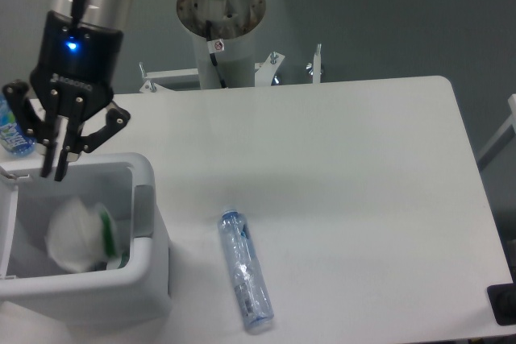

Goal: Place the trash in the trash can
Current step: 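Move the open gripper over the clear plastic bottle and lower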

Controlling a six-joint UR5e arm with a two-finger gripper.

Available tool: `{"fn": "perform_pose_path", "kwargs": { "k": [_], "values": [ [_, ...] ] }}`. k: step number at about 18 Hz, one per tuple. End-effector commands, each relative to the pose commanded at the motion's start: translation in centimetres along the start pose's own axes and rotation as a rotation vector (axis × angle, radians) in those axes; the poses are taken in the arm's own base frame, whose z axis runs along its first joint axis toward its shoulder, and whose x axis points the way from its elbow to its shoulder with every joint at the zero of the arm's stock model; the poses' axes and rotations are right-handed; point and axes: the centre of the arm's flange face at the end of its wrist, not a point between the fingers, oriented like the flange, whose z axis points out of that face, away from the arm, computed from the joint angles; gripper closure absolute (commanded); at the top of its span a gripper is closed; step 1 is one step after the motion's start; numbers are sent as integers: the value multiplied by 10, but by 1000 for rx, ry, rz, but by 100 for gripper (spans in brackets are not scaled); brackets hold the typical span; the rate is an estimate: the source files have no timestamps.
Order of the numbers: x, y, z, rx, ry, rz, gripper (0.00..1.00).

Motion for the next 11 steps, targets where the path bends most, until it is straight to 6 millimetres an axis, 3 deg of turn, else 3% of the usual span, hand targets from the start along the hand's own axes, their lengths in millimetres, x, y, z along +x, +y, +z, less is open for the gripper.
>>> {"fn": "perform_pose_path", "kwargs": {
  "k": [2, 3, 5, 8, 11],
  "values": [
    [-13, -1, 0, 0, -13, -18, 0],
    [-38, -4, -4, 7, -43, -52, 0],
    [-112, -6, -7, 14, -110, -140, 0],
    [-197, -2, -15, 19, -184, -232, 0],
    [-263, 14, 10, -20, -216, -300, 0]
  ]
}}
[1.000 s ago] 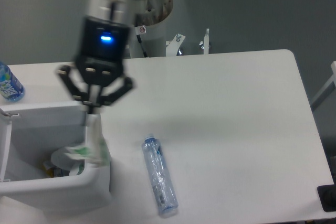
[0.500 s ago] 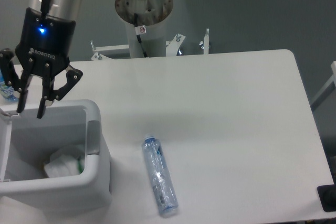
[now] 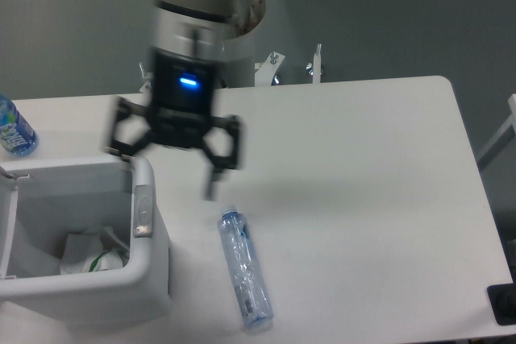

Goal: Place the trash in the trash can
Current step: 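Move the open gripper over the clear plastic bottle and lower, then close the gripper around the bottle's cap end and lift it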

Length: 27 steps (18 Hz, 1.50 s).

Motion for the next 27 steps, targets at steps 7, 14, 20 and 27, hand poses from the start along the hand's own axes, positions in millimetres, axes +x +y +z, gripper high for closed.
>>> {"fn": "perform_pose_path", "kwargs": {
  "k": [7, 14, 20, 27],
  "values": [
    [-78, -1, 88, -43, -100, 74, 0],
    [-92, 34, 174, -189, -135, 204, 0],
    [-69, 57, 228, -254, -100, 225, 0],
    [-45, 84, 264, -315, -84, 223, 0]
  ]
}}
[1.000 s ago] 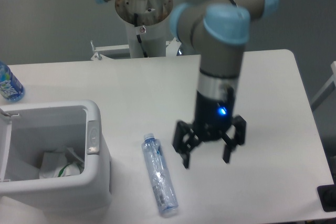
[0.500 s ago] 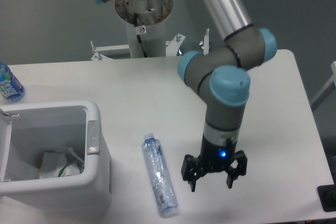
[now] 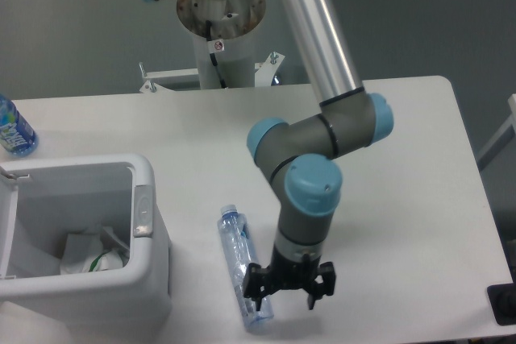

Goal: Place the trash in the trash can
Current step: 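Close the gripper around the bottle's cap end and lift it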

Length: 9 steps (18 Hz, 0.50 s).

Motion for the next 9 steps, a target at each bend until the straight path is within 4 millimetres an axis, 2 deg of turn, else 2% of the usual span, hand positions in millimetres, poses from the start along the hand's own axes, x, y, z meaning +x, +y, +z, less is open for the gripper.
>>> {"fn": "perform_pose_path", "kwargs": {
  "k": [3, 6, 9],
  "values": [
    [13, 2, 11, -15, 5, 7, 0],
    [14, 6, 23, -34, 9, 7, 0],
    [34, 15, 44, -84, -32, 35, 0]
  ]
}}
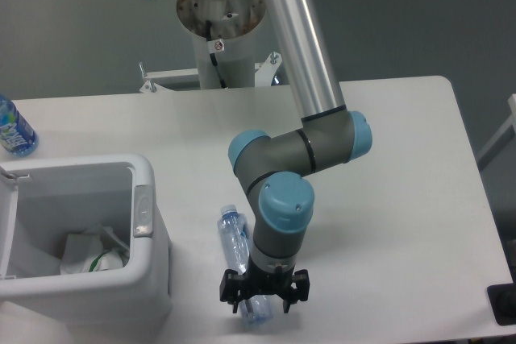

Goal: Place the trash in the trash can
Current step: 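Close the gripper around the bottle's cap end and lift it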

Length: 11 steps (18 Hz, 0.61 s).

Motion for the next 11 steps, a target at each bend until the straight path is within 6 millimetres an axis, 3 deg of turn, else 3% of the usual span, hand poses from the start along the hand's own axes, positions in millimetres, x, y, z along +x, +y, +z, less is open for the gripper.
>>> {"fn": "perform_pose_path", "kwargs": {
  "k": [6, 9, 11],
  "values": [
    [-1, 1, 5, -10, -11, 1, 3],
    [-1, 1, 4, -10, -19, -17, 33],
    [-2, 1, 4, -11, -21, -22, 42]
  ]
}}
